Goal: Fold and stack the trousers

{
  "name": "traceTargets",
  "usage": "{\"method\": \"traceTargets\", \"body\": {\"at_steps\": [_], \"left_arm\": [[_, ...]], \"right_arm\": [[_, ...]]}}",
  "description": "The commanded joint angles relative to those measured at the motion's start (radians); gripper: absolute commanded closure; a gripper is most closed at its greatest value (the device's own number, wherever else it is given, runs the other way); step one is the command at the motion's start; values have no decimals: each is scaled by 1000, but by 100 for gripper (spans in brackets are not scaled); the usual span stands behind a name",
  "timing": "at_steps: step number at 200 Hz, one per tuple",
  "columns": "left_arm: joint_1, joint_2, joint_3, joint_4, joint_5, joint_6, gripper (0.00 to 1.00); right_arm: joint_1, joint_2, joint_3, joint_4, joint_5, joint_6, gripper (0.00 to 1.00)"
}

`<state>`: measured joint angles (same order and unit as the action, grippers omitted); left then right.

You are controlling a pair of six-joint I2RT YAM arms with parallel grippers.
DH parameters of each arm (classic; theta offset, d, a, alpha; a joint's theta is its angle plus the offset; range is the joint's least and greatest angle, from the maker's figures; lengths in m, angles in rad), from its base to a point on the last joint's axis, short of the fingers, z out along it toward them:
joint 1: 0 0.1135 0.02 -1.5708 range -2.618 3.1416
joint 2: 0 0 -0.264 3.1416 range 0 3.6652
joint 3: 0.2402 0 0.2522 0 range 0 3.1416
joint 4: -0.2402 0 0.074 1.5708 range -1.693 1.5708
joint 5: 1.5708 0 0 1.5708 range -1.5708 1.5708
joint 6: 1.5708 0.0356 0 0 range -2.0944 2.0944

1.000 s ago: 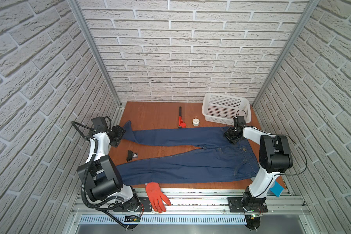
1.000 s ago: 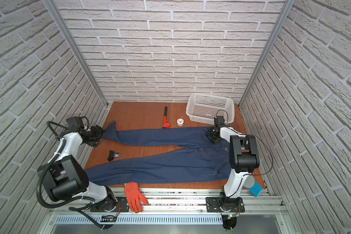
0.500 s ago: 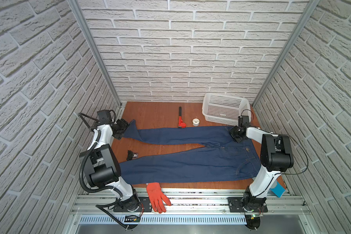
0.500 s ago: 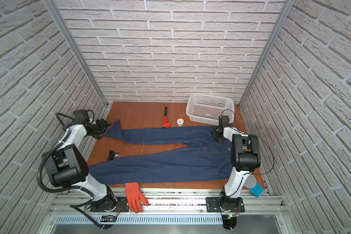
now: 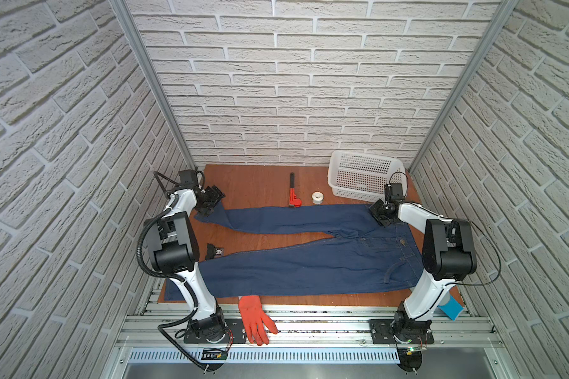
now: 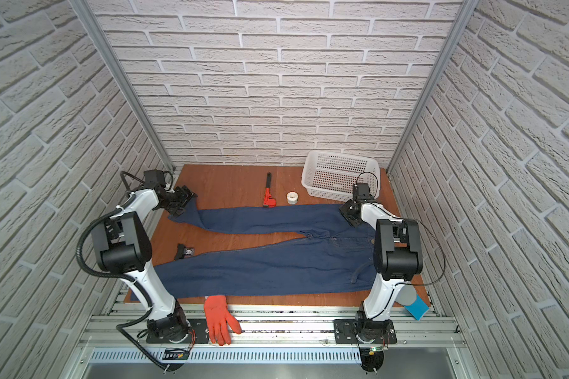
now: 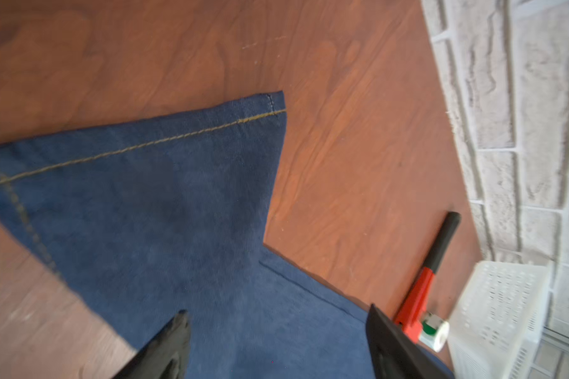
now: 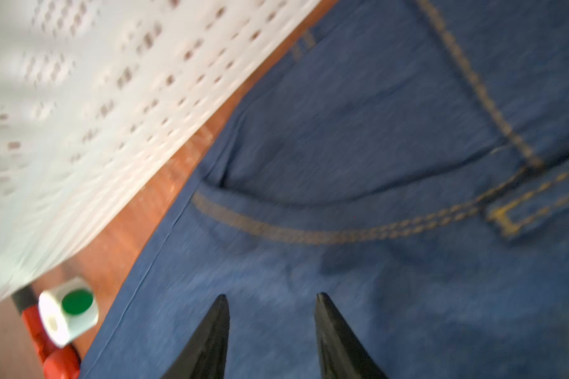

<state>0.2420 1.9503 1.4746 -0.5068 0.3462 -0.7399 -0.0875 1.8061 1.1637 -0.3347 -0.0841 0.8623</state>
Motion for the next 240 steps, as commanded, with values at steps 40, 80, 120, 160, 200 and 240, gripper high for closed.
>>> {"method": "traceTargets", "body": {"at_steps": [40,80,120,160,200,240], "left_arm": [[-34,189,303,-189,-250,103,23],[-53,325,477,-319,-355,126,26],[-42,229,318,-253,-404,99,29],[-2,202,213,-197,-345,68,34],[49,183,135,-183,-339,27,40],[119,88,4,-165,-339,15,40]], "right_arm": [[43,-160,-30,-62,-33,-63,55],[56,-198,-36,-76,-49,-71,56],[80,-198,-23,-92,-49,-92,58],[88,-97,-10,-77,-57,-92,65],[88,3,0,-51,-35,-82,76],[86,81,14,-55,15,-64,82]]}}
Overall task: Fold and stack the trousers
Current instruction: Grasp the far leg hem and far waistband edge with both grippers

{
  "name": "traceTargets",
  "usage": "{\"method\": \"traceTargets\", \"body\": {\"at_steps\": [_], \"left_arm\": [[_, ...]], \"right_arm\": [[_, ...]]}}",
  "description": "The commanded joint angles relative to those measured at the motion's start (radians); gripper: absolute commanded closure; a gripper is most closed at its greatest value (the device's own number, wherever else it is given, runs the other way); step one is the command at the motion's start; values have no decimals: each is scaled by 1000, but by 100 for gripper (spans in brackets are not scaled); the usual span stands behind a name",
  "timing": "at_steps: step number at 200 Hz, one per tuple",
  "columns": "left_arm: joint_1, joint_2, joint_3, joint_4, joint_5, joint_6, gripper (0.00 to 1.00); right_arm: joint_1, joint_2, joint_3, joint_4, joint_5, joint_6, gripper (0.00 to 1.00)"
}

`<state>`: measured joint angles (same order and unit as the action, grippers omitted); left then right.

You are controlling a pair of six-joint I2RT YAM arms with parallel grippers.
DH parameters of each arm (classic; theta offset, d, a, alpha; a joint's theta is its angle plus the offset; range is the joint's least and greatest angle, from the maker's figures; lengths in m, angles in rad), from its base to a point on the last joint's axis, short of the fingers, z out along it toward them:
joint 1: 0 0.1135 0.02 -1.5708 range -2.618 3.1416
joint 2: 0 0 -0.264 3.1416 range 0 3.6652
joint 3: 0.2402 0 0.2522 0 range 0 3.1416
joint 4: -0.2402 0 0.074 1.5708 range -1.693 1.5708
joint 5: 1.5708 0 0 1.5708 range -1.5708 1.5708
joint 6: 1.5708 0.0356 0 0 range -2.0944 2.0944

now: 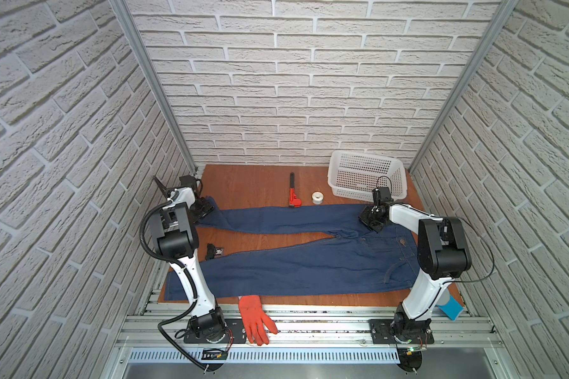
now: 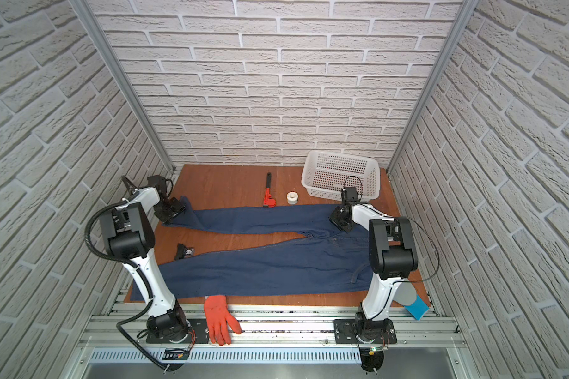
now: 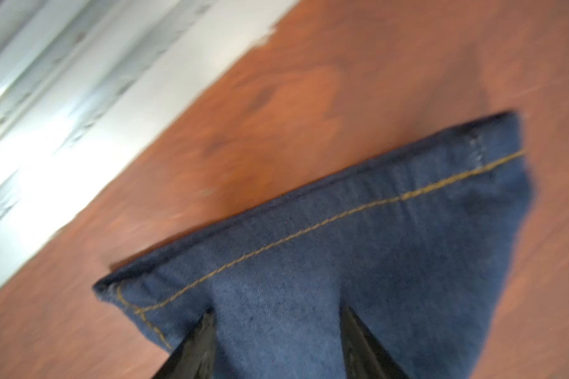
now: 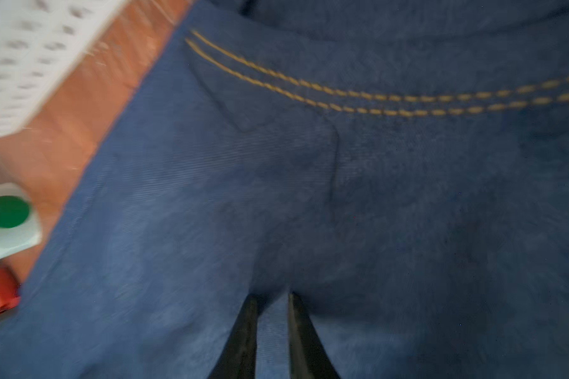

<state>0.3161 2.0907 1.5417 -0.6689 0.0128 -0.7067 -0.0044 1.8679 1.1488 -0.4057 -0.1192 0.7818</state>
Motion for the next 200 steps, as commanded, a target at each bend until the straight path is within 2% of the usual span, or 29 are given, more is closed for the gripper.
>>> {"method": "traceTargets", "body": {"at_steps": [1,37,69,96,132,162,200], "left_arm": [[49,-53,-65,-3,-4,-18,40],[101,-91,-166,-20,-13,-27,41],[160,-183,-305,0,-19,-56,42],[187,-235,-359,18,3,-54,42],[137,-303,-284,35,52,-41,33],[66,-272,-163,-31,50,-30,30],[52,-249,-241,9,53,-43,31]], "right_arm": [[3,19,29,16,53,18,83],[3,38,31,13,97,44,84],[-1,34,33,1,126,55,84],[-1,25,43,5,107,43,83],[19,-8,96,0,40,-29,75],[27,-57,108,-34,35,-69,69],[26,-73,117,-81,43,-111,69]]}}
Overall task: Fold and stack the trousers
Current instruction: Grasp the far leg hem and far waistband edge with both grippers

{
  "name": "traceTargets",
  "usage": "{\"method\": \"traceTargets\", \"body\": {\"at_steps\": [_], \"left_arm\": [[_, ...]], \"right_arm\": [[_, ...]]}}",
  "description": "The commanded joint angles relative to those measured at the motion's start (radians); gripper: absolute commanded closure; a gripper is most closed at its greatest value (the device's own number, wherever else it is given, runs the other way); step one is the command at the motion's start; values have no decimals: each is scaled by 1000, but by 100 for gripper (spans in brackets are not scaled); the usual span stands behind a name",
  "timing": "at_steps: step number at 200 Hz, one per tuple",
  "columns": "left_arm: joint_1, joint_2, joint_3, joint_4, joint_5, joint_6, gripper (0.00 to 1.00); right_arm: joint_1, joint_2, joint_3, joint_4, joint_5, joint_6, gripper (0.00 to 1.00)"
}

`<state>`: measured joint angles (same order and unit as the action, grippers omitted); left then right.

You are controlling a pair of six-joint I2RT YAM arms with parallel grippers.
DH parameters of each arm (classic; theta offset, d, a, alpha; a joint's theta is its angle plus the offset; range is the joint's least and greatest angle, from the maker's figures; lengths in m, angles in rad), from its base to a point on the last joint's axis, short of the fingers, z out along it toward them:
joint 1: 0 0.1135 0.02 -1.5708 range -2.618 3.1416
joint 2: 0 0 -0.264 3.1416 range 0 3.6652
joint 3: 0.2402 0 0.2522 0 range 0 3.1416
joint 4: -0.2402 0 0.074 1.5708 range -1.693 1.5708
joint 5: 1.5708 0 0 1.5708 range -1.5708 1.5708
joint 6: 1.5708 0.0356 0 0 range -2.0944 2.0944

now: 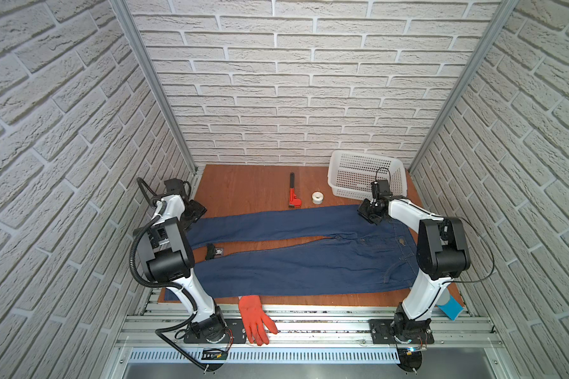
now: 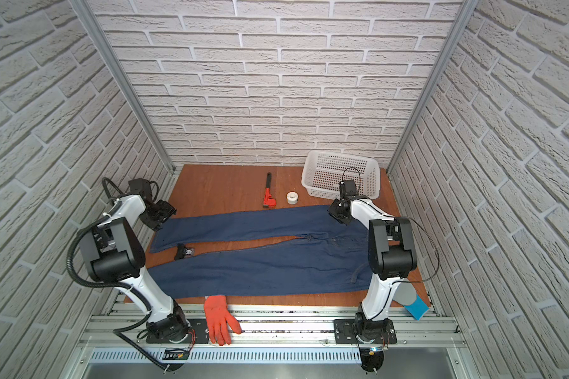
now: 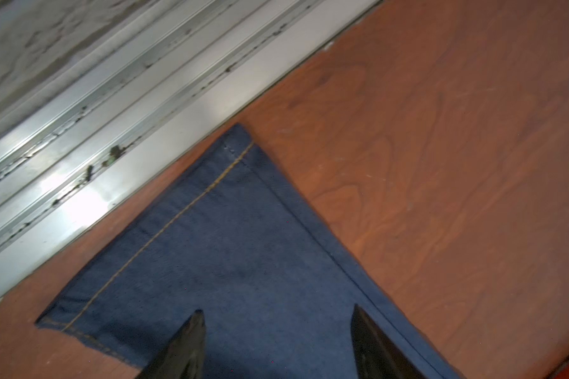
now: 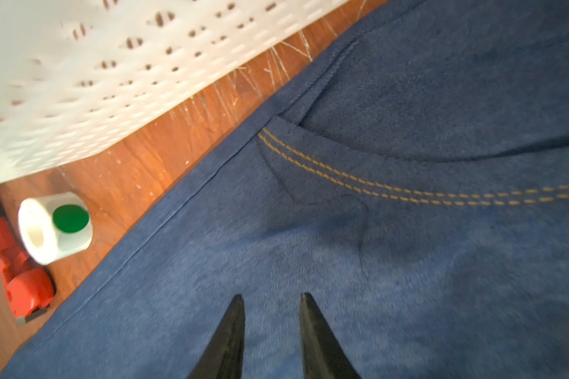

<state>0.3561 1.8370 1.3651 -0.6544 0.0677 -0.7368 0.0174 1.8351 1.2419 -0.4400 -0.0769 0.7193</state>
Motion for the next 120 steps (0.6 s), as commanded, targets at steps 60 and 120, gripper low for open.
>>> {"method": "traceTargets", "body": {"at_steps": [60,120], "left_arm": [[23,95,-152,61,25,-7,37],[21,207,-27,10,-27,2,42]], "right_arm": [[0,-7,9,-65,14,-59,72],[-4,114,38,-42,8,-39,80]]}}
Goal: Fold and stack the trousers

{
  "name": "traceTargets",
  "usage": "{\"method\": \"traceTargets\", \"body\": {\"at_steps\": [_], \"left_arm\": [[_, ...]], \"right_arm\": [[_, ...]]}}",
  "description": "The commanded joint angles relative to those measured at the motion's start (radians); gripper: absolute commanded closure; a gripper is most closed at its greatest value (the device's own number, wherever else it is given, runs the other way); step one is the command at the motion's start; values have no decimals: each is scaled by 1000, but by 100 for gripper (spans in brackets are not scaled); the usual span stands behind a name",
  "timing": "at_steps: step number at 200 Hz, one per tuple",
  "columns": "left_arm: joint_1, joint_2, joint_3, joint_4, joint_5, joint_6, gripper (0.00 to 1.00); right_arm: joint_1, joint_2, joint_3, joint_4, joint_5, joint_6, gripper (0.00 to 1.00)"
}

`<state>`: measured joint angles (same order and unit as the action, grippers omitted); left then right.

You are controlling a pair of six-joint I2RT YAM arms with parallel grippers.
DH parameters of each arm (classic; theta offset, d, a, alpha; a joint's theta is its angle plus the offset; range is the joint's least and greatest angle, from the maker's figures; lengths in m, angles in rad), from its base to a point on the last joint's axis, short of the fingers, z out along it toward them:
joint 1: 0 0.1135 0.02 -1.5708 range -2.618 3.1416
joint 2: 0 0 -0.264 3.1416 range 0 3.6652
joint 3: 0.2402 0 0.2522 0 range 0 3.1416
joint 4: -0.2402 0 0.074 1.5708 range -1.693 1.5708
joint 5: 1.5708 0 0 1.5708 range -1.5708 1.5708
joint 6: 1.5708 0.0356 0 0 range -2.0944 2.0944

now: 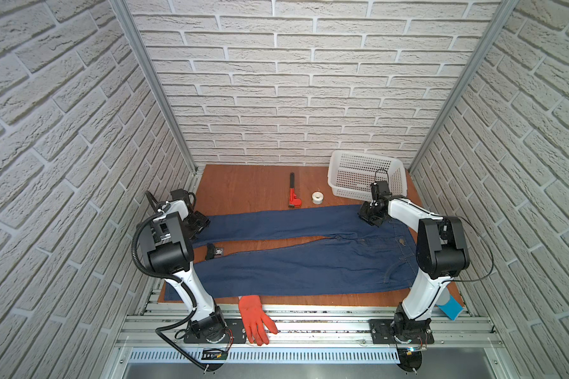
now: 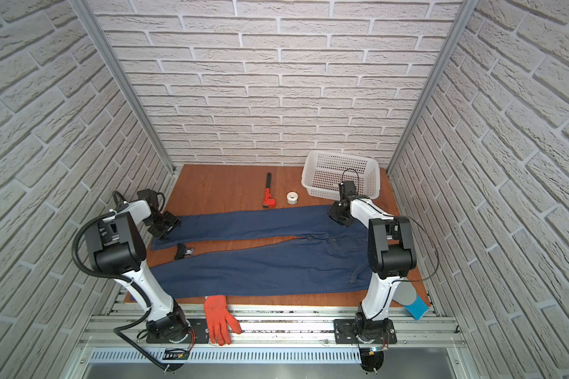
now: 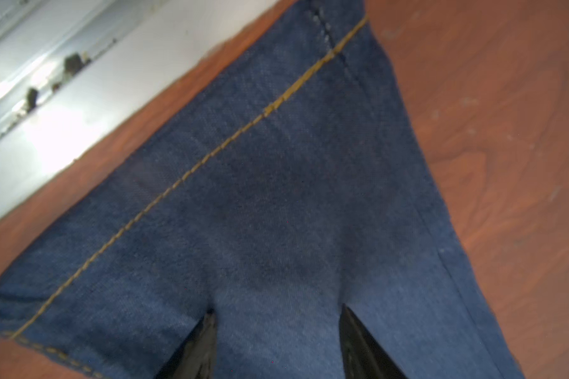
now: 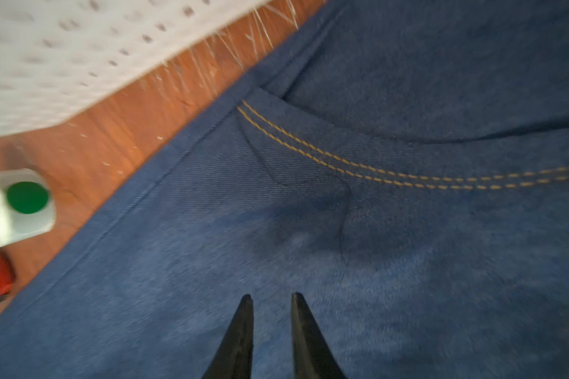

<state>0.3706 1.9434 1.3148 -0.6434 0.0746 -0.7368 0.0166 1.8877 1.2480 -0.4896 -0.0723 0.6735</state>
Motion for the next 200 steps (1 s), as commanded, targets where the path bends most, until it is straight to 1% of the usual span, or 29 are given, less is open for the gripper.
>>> {"method": "traceTargets", "body": {"at_steps": [1,14,17,26,60,104,137,166,186,192,200], "left_arm": [[7,103,26,-2,-33,3,42],[6,127,63,-11,-32,2,43],[6,133,71,-12,-31,0,43],[5,148,99,-19,-32,0,43],[-8,227,251,-72,-25,7,43],[-31,338,471,-147,-6,17,43],[-38,393,564,-173,12,11,43],[-39,374,593,-177,42,8,41],[-39,299,555,-145,64,5,33],[-40,266,535,-130,70,4,31],[-38,220,510,-111,78,2,28]], "right_arm": [[-3,64,33,8,3,7,80],[-4,83,52,20,-3,16,82],[-4,114,58,22,-4,18,82],[-4,140,76,24,-6,21,83],[-7,203,144,59,-4,38,85],[-11,240,207,101,5,80,85],[-15,247,212,134,10,103,86],[-17,207,203,163,2,104,86],[-16,119,179,174,10,83,84],[-17,98,176,169,17,72,83],[-17,29,171,156,25,55,80]]}}
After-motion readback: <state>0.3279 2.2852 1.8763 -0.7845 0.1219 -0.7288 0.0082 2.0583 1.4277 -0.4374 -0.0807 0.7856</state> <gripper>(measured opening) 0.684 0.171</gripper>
